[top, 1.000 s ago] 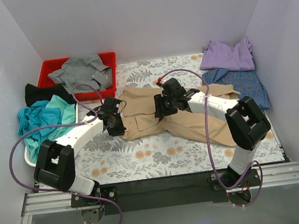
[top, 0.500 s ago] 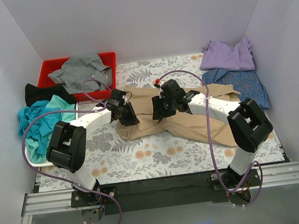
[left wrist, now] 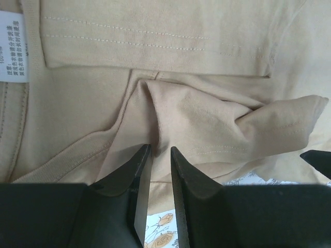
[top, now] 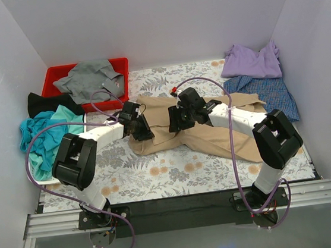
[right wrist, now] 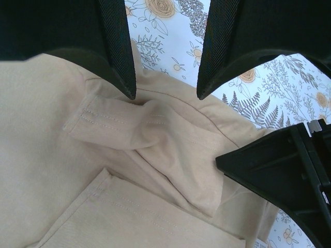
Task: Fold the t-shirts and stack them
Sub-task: Fold the tshirt
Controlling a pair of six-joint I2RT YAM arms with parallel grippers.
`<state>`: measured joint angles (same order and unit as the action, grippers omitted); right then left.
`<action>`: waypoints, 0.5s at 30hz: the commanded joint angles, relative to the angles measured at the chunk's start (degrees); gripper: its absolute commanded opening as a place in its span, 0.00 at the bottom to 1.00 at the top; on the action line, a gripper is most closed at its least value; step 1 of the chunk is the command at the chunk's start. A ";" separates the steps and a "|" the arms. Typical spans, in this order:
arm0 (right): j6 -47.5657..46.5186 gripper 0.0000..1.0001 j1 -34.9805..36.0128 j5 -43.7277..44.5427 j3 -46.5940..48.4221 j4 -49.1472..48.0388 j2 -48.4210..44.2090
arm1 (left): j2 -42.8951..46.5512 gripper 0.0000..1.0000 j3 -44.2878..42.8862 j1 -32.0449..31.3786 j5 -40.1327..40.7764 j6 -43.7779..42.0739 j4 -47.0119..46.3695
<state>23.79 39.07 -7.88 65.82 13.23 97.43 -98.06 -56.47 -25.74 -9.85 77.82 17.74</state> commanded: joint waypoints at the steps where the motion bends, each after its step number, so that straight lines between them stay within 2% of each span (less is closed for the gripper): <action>1: -0.50 0.57 0.04 -0.21 -0.17 -1.28 -1.98 | 0.07 0.20 1.01 -0.19 1.32 0.14 -2.18; 3: -0.41 0.57 0.04 -0.21 -0.25 -1.28 -1.89 | -0.38 0.18 1.01 -0.28 0.97 0.23 -2.53; 5: -0.24 0.57 0.04 0.14 -0.52 -1.28 -1.98 | -0.55 0.08 1.53 -0.37 -0.08 0.14 -3.49; 6: -0.24 0.57 0.04 0.15 -0.52 -1.28 -1.98 | -0.64 0.08 1.62 -0.37 -0.26 0.14 -3.76; 7: -0.24 0.57 0.04 0.15 -0.52 -1.28 -1.98 | -0.73 0.00 1.62 -0.28 -0.52 0.14 -3.94; 12: -0.24 0.56 0.04 0.76 -0.96 -1.28 -2.94 | 0.50 0.00 0.40 -0.28 -2.19 -0.74 -3.68; 15: -0.41 0.56 0.04 2.86 -1.40 -0.76 -4.26 | 1.82 0.00 -3.90 -0.37 -1.93 -1.97 -0.53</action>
<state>23.79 39.07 -7.09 65.28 13.21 96.90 -99.33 -56.07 -25.74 -11.09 77.65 15.77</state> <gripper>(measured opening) 0.566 0.008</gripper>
